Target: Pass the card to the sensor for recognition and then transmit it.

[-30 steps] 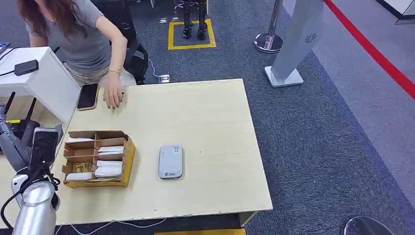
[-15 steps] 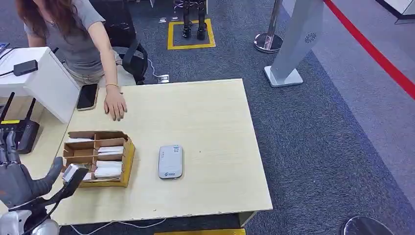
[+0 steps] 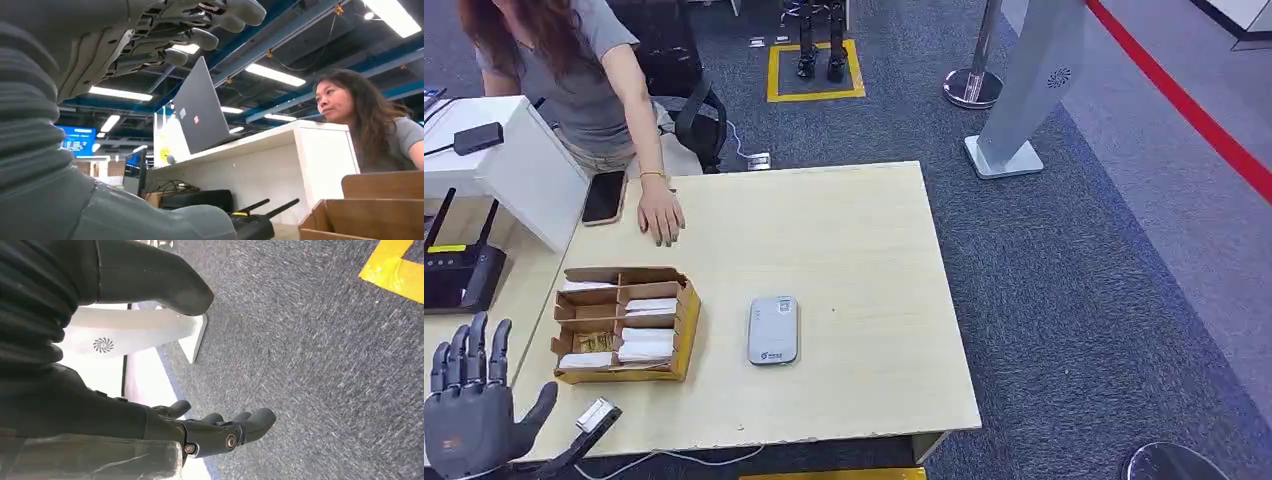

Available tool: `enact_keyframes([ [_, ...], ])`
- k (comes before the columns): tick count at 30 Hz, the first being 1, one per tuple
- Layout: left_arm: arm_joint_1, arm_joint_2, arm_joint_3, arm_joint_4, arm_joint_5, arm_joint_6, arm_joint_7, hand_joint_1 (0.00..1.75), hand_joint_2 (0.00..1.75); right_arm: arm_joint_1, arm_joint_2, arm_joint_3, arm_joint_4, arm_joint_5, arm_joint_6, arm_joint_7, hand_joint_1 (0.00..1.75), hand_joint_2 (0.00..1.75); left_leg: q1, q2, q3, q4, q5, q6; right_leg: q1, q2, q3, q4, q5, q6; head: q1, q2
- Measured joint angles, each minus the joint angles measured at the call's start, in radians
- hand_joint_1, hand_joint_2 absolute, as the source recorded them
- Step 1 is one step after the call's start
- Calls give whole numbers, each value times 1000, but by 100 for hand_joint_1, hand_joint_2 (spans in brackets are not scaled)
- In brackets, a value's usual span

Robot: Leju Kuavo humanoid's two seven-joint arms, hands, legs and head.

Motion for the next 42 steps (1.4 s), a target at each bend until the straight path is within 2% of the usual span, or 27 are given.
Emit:
enact_keyframes([
  [2, 2, 3, 0, 0, -12, 0, 8, 0, 175, 0, 0, 0, 0, 0, -1, 0, 0, 175, 0, 0, 0, 0, 0, 0, 0, 0, 0, 0, 0, 0, 0, 0],
  [7, 16, 21, 0, 0, -95, -13, 89, 0, 175, 0, 0, -7, 0, 1, -5, 1, 0, 175, 0, 0, 0, 0, 0, 0, 0, 0, 0, 0, 0, 0, -1, 0],
  [10, 19, 35, 0, 2, -113, -42, 105, 0, 175, 0, 0, -11, 0, 2, -4, 3, 0, 175, 0, 0, 0, 0, 0, 0, 0, 0, 0, 0, 0, 0, 0, 0],
  [15, 11, 41, -13, 19, -124, -61, 111, 0, 175, 0, 0, -13, 0, 6, -2, 4, 0, 175, 0, 0, 0, 0, 0, 0, 0, 0, 0, 0, 0, 0, 0, 0],
  [27, -58, 53, -119, 88, -107, -113, 138, 0, 175, 0, 0, -13, 0, 21, -1, 1, 0, 175, 0, 0, 1, 0, 0, 0, 0, 0, 0, 0, 0, 0, -1, 0],
  [42, -71, 55, -152, 114, -83, -132, 136, 0, 175, -1, 0, -13, 0, 23, -1, -1, 0, 175, 0, 0, 0, 0, 0, 0, 0, 0, 0, 0, 0, 0, 0, 0],
])
